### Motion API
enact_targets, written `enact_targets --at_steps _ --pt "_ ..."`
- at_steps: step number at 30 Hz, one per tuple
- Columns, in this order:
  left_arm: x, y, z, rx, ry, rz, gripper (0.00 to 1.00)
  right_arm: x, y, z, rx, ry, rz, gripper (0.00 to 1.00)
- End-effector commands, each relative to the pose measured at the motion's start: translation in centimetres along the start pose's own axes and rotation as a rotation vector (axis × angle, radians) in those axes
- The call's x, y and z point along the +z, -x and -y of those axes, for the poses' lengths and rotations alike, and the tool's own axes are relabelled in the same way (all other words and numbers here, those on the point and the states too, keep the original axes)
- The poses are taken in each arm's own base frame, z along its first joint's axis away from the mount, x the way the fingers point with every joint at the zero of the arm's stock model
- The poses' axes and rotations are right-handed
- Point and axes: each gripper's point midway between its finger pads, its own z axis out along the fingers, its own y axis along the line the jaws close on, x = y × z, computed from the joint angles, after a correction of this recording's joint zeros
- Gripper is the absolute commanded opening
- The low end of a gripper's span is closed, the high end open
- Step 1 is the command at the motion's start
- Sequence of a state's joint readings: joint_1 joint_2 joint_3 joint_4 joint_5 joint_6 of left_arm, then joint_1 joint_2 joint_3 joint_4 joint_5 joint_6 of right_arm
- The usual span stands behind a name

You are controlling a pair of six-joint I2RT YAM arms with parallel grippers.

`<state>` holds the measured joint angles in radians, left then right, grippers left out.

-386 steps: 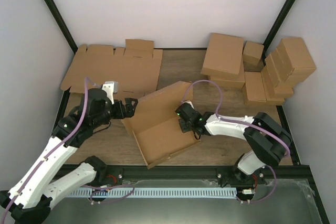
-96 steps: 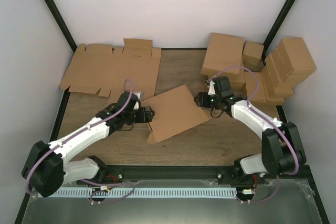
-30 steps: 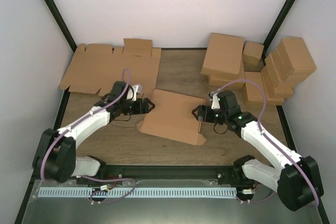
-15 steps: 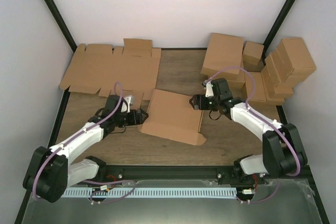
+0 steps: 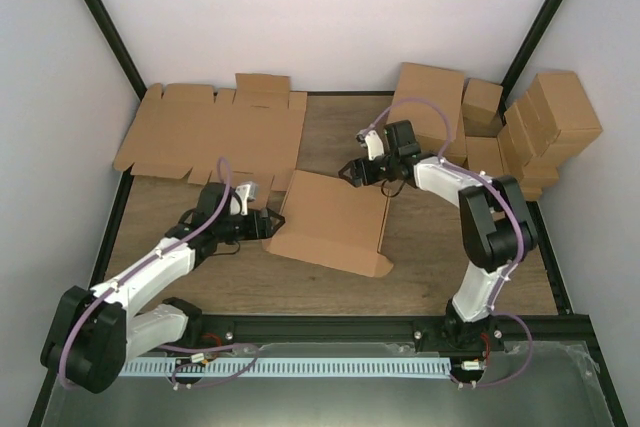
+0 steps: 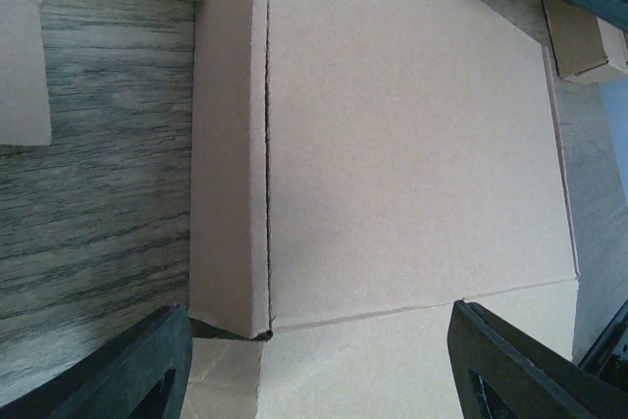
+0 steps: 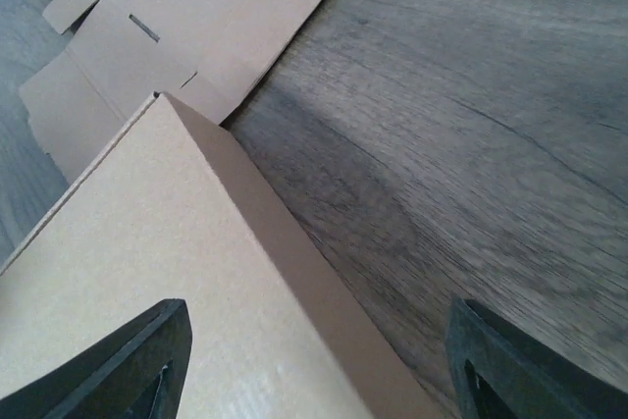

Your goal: Fold the paper box

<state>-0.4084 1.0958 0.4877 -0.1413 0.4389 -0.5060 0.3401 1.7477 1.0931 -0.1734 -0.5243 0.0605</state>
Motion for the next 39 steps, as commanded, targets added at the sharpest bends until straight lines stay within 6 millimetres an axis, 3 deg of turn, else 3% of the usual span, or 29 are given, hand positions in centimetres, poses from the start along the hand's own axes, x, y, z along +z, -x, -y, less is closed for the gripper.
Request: enact_targets --at_steps 1,5,8,13,17,24,27,33,39 --pt "-0.7 1.1 1.1 0.021 -0.034 0.046 0.74 1.0 0.3 -2.1 -0.072 0.192 -0.035 0.71" --pt "-1.5 1.0 1.5 0.015 -0.037 0.051 0.74 1.0 -0.7 -3.8 -0.075 0.314 -0.055 0.61" --pt "-1.9 0.7 1.7 -0.009 -0.044 0.037 0.73 0.8 -1.9 -4.7 -0.045 0.378 -0.078 0.46" --pt "-3.1 0.9 2.9 -0.016 -0.074 0.053 0.72 -0.1 -4.5 -6.3 -0.026 0.414 -0.092 0.42" --pt "-3.7 0.9 3.1 -0.012 -0.074 0.062 0.72 -0.1 -4.5 -4.9 -0.017 0.309 -0.074 0.5" --pt "-3.8 0.7 3.0 -0.011 -0.068 0.055 0.72 -1.2 -0.7 -3.6 -0.041 0.209 0.017 0.53" --pt "-3.9 0.7 2.9 -0.009 -0.059 0.06 0.72 -0.3 -0.1 -2.2 -0.043 0.153 -0.001 0.54" --pt "-3.5 0.6 2.6 -0.015 -0.052 0.048 0.72 1.8 -1.2 -0.5 -0.035 0.122 -0.054 0.49" --pt "-3.1 0.6 2.0 -0.019 -0.026 0.044 0.72 2.0 -3.2 -2.2 -0.036 0.247 -0.083 0.39"
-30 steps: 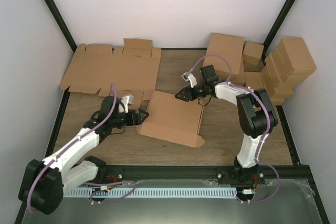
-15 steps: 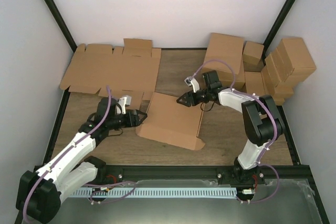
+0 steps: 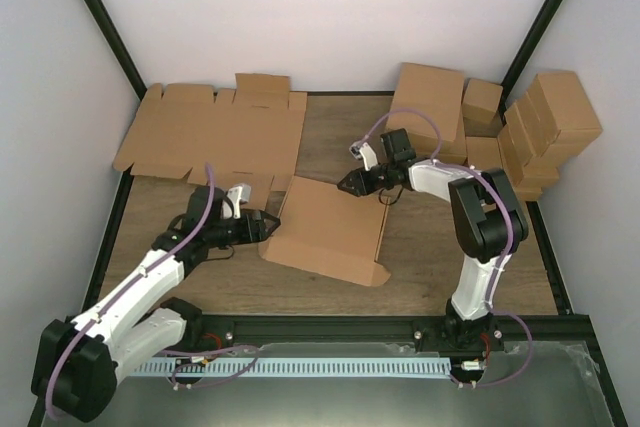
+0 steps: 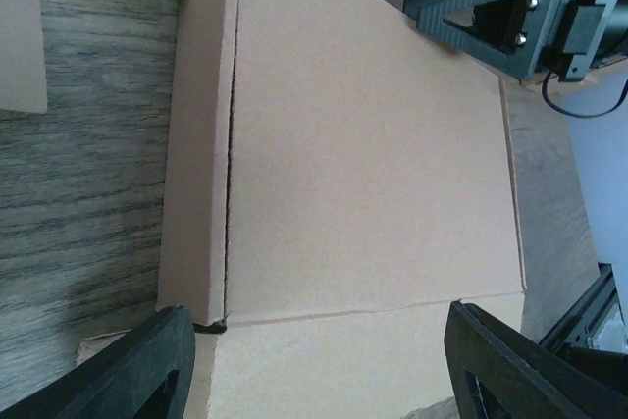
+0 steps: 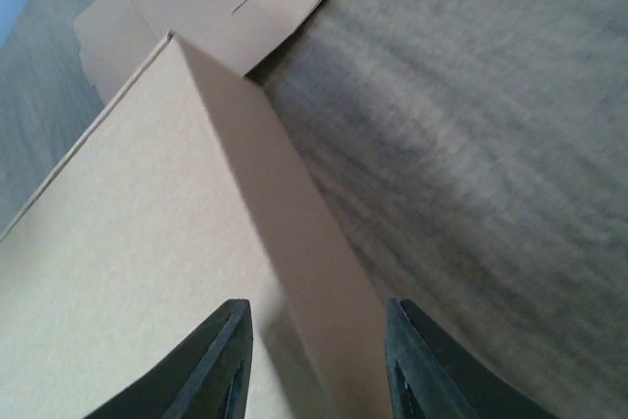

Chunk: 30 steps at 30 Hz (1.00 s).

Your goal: Fold the paper box

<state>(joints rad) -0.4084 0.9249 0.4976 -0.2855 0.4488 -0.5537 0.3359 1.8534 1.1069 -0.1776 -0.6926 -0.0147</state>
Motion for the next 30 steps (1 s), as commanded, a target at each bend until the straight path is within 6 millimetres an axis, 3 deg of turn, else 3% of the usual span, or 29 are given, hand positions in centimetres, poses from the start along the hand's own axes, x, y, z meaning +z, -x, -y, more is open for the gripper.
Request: enact_targets --at_steps 1,6,10,17,22,26,30 --pt "-0.1 0.9 0.4 0.014 0.001 0.02 0.72 -0.3 -1.0 -2.0 -0.02 0.122 -0.003 0.37" --pt "-0.2 1.3 0.7 0.022 0.001 0.026 0.72 -0.8 -2.0 -3.7 -0.022 0.212 -0.001 0.32" --pt "-0.3 1.7 1.0 0.028 -0.005 0.029 0.72 0.2 -2.6 -3.0 0.004 0.22 -0.037 0.22" --pt "-0.9 2.4 2.3 0.037 -0.029 0.026 0.72 1.0 -3.2 -1.7 0.039 0.2 -0.065 0.21" --pt "-2.2 3.8 5.1 0.054 -0.093 0.025 0.72 1.5 -3.6 0.1 0.103 0.215 -0.082 0.2" --pt "-4.0 4.9 8.4 0.075 -0.182 0.016 0.72 1.9 -3.4 1.2 0.125 0.213 -0.082 0.19" --pt "-5.6 5.0 11.4 0.085 -0.291 -0.022 0.72 2.4 -3.3 2.1 0.132 0.193 -0.088 0.18"
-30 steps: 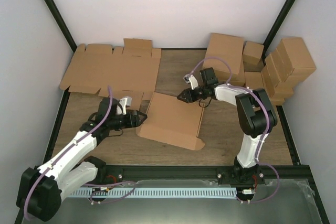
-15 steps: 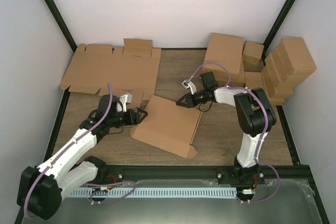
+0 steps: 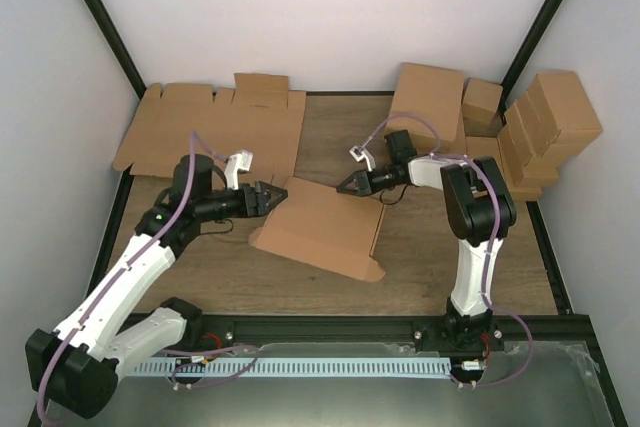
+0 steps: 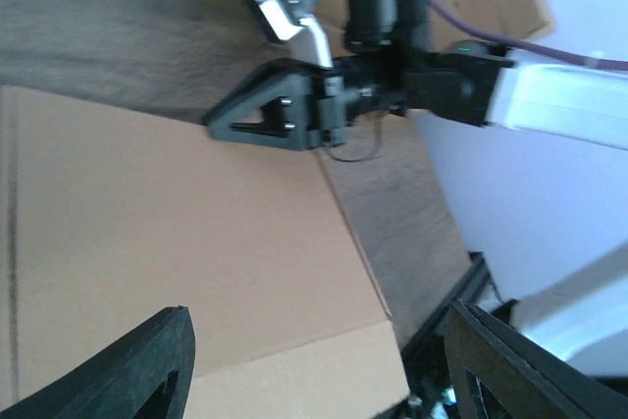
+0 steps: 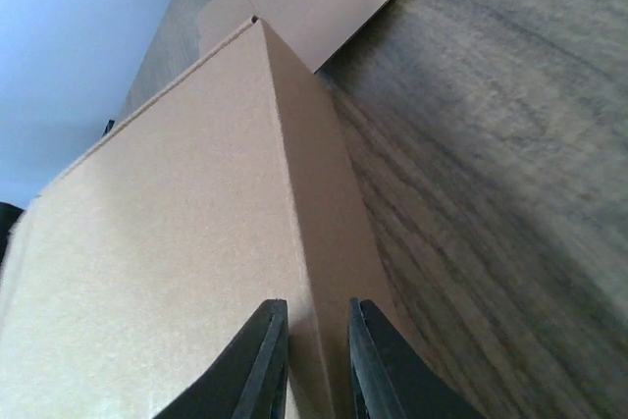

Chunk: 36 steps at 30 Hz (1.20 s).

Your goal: Fold the paper box

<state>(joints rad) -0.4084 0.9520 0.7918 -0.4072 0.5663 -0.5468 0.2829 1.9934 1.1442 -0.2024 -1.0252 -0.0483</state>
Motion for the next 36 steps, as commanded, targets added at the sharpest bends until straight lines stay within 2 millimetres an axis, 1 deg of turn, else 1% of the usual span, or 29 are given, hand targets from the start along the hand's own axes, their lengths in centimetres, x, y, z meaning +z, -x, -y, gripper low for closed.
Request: enact_targets --at_steps 1,3,5,9,10,12,14,15,17,18,20,22,24,26,28,30,32,36 --pt "-1.3 -0.4 4.1 -0.004 -0.152 -0.072 0.72 0.5 -1.0 3.9 0.05 -0.116 -0.037 0.18" --pt "-1.4 -0.8 5.4 -0.009 -0.202 -0.103 0.72 0.6 -0.9 4.3 0.053 -0.117 -0.036 0.18" --pt "-1.3 -1.7 6.6 -0.007 -0.253 -0.139 0.72 0.7 -0.9 4.4 0.053 -0.11 -0.035 0.18" --pt "-0.4 -4.6 10.0 0.04 -0.399 -0.18 0.71 0.8 -0.5 4.4 0.05 -0.097 -0.029 0.18" --pt "-0.1 -5.3 10.7 0.054 -0.42 -0.186 0.71 0.8 -0.4 4.3 0.048 -0.095 -0.028 0.18" --pt "0.8 -6.7 11.3 0.082 -0.438 -0.206 0.71 0.8 -0.3 4.3 0.046 -0.092 -0.028 0.19" --pt "1.9 -7.9 11.1 0.116 -0.432 -0.235 0.66 0.9 -0.3 4.3 0.044 -0.088 -0.028 0.19" --pt "2.6 -8.6 10.6 0.144 -0.418 -0.244 0.6 0.9 -0.3 4.4 0.044 -0.085 -0.028 0.19" --pt "4.3 -9.7 8.8 0.171 -0.371 -0.258 0.44 1.0 -0.2 4.3 0.04 -0.074 -0.028 0.19" --pt "5.3 -10.1 7.7 0.185 -0.345 -0.254 0.4 1.0 -0.1 4.3 0.04 -0.073 -0.027 0.19" --pt "7.4 -10.2 5.2 0.206 -0.263 -0.224 0.31 1.0 0.0 4.3 0.036 -0.07 -0.026 0.19" --pt "9.3 -9.5 4.1 0.233 -0.214 -0.199 0.24 0.9 0.1 4.1 0.031 -0.068 -0.023 0.2" --pt "11.0 -8.4 3.8 0.238 -0.182 -0.174 0.21 0.8 0.5 3.7 0.017 -0.064 -0.015 0.21" --pt "11.8 -7.2 3.9 0.236 -0.175 -0.127 0.21 0.5 1.2 3.3 -0.011 -0.067 -0.004 0.23" --pt "12.3 -6.4 4.1 0.239 -0.175 -0.097 0.2 0.3 2.1 2.9 -0.043 -0.067 0.005 0.24" --pt "12.8 -6.2 4.0 0.24 -0.162 -0.098 0.21 0.2 3.0 2.4 -0.079 -0.05 0.011 0.24" --pt "13.2 -6.4 3.6 0.233 -0.155 -0.104 0.21 0.5 3.5 1.9 -0.115 -0.026 0.005 0.25" --pt "13.8 -6.2 3.2 0.223 -0.146 -0.087 0.21 2.1 2.8 1.2 -0.152 -0.003 -0.039 0.25"
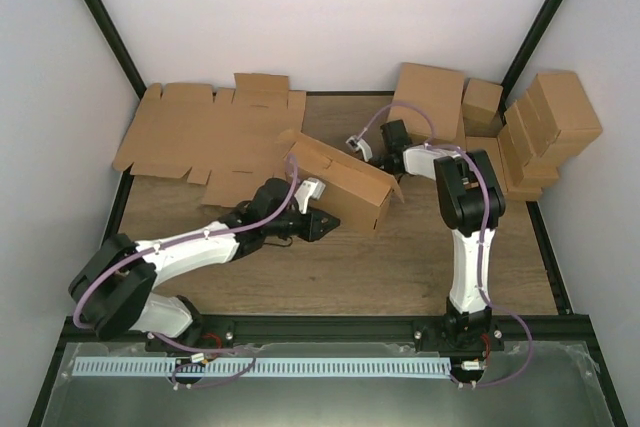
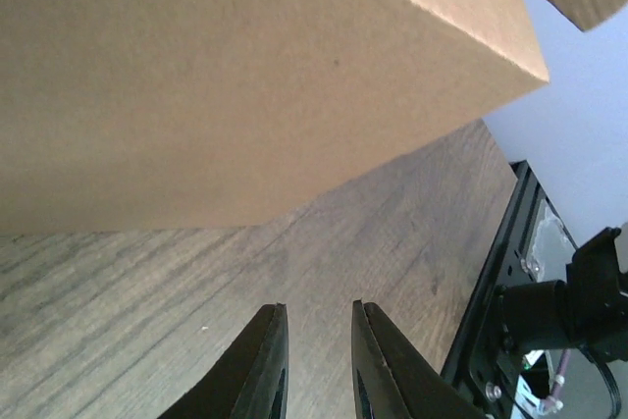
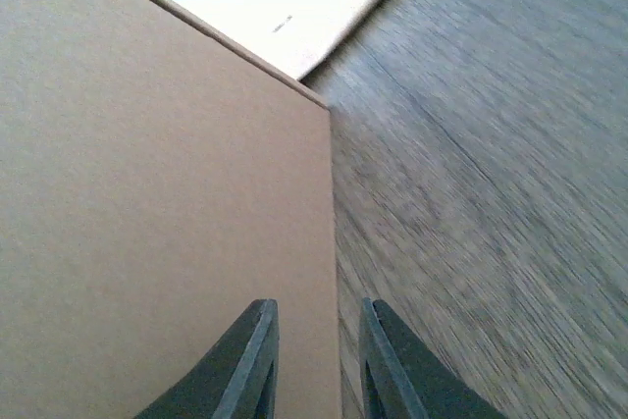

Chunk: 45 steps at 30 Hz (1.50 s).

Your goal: Fold the paper box

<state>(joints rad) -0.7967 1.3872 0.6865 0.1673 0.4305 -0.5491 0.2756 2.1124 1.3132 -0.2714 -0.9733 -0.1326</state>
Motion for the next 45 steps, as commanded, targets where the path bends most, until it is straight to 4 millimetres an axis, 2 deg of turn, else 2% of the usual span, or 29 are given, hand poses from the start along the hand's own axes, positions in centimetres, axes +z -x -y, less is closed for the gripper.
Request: enact_targets --at_steps 1,6,10,13,18,20,23,26,30,34,37,40,45 --pt "0.6 2.1 0.3 0.037 -0.006 0.079 0.21 1.6 0.2 -2.1 -0.095 0.06 -0.034 0.25" --pt "1.4 2.4 0.1 0.036 -0.006 0.085 0.21 3.2 -0.9 -4.0 -0.147 0.119 -0.073 0.26" --pt "2.0 2.4 0.7 0.044 -0.017 0.08 0.22 3.8 -1.5 -5.3 -0.18 0.163 -0.091 0.26" --pt "2.6 1.8 1.5 0.052 -0.018 0.067 0.22 3.8 -1.9 -5.6 -0.178 0.157 -0.106 0.26" --pt "3.1 0.5 2.8 0.062 -0.017 0.053 0.23 2.9 -2.0 -7.1 -0.208 0.169 -0.094 0.27" --pt "3.2 0.2 3.0 0.062 -0.017 0.051 0.23 2.7 -1.6 -6.6 -0.197 0.115 -0.093 0.28" --pt "3.3 0.2 3.1 0.055 -0.011 0.055 0.23 2.1 -0.2 -4.4 -0.162 -0.041 -0.079 0.27" --pt "2.7 0.3 3.0 0.055 0.013 0.065 0.24 -0.4 2.1 -2.5 -0.102 -0.173 -0.01 0.27" --pt "1.0 0.2 2.1 0.052 0.089 0.076 0.27 -4.4 4.9 -1.3 -0.082 -0.342 0.081 0.27" --pt "-1.4 0.0 1.4 0.056 0.174 0.073 0.3 -7.9 7.2 -1.9 -0.086 -0.494 0.133 0.29" --pt "-3.9 0.3 0.8 0.063 0.254 0.078 0.33 -10.9 8.8 -3.1 -0.065 -0.594 0.186 0.31" --pt "-7.3 1.4 -0.5 0.051 0.351 0.099 0.37 -13.6 9.5 -4.6 -0.017 -0.666 0.245 0.36" --pt "-13.7 5.0 -2.0 0.016 0.442 0.189 0.41 -17.3 8.8 -8.1 0.05 -0.717 0.351 0.46"
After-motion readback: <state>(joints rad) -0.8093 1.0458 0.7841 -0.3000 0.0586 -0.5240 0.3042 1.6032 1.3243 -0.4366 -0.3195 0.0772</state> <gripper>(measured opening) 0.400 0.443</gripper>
